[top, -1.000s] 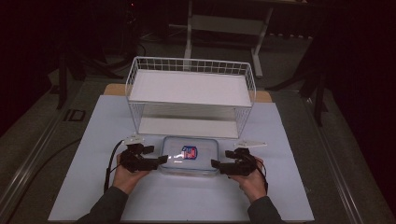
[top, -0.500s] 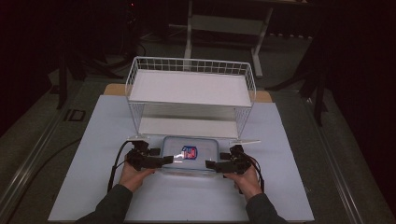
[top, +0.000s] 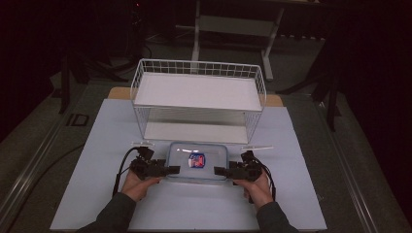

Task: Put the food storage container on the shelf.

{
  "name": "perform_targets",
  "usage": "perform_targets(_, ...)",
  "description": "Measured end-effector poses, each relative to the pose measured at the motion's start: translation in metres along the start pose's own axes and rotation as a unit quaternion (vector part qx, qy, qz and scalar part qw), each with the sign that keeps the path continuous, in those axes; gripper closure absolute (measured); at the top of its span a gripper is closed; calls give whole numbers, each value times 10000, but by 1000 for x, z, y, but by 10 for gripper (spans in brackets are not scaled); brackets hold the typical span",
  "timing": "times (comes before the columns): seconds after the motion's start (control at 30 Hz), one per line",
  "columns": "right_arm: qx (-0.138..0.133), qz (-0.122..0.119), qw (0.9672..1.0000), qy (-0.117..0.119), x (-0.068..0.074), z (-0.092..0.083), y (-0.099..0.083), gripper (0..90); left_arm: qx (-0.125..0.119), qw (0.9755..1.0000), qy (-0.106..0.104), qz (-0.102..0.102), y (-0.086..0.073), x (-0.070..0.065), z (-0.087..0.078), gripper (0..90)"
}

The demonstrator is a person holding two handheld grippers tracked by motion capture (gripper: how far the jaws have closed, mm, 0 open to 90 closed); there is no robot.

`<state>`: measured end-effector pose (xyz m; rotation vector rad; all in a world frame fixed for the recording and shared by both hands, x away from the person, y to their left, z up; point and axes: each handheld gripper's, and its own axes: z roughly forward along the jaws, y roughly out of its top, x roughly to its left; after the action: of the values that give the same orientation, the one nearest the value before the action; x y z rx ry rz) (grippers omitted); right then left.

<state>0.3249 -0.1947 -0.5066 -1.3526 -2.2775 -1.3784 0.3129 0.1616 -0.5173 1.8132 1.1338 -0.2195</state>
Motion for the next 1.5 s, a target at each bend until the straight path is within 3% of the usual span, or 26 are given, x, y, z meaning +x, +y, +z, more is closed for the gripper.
perform_targets(0.1,-100,18,9999,44,1,-7,-3,323,47,9999,22,122,-3,-4,-5,266)
perform_targets(0.2,-184,-26,9998,106,3,-14,-6,396,-98,9999,-86,-36,-7,-4,-15,362)
perform_targets(0.37,-269,-60,9995,135,6,-20,-11,447,-109,9999,-4,76,-11,-10,-19,400)
perform_targets(0.53,-379,-46,9990,244,9,-27,-19,505,-176,9998,-86,67,-18,-13,-25,460)
perform_targets(0.7,-448,-127,9987,210,14,-29,-24,511,-205,9997,-121,101,-21,-13,-28,489)
perform_targets(1.5,-467,-457,9978,131,21,-30,-25,518,-448,9982,107,392,-21,-23,-36,487)
